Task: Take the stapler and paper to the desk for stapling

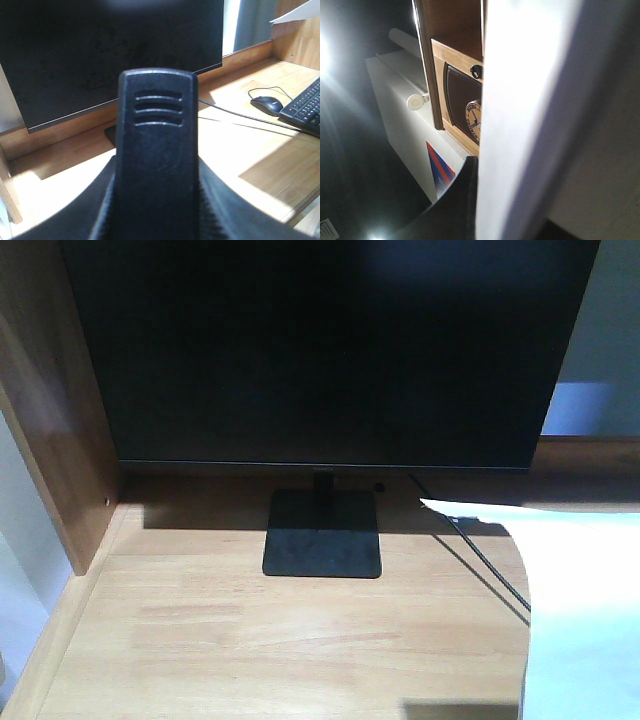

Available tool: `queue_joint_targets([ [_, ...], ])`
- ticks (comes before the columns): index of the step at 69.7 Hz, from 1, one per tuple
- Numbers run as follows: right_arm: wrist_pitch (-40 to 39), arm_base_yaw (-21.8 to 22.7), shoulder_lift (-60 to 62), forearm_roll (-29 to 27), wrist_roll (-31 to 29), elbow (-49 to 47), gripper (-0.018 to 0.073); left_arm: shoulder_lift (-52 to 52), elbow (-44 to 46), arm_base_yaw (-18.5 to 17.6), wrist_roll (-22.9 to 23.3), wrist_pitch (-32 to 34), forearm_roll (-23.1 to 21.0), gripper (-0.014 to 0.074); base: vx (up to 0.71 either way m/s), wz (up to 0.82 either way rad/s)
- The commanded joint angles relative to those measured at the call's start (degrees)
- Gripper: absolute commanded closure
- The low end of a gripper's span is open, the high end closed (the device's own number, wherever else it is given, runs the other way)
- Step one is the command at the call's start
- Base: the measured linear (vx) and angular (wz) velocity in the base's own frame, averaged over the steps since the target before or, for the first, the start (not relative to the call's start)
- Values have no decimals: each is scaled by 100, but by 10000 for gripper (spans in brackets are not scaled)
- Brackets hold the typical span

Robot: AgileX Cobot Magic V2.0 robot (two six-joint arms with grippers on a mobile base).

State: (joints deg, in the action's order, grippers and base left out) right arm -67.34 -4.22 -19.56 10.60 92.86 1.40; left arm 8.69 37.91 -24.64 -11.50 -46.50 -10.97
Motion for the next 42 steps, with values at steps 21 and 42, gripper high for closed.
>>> queue_joint_targets([
  [21, -694, 29, -45, 14, -89, -112, 564, 83, 153, -4, 20, 672, -106, 603, 0, 0],
  [42, -694, 29, -45, 14, -89, -112, 564, 116, 153, -4, 60, 828, -62, 603, 0, 0],
])
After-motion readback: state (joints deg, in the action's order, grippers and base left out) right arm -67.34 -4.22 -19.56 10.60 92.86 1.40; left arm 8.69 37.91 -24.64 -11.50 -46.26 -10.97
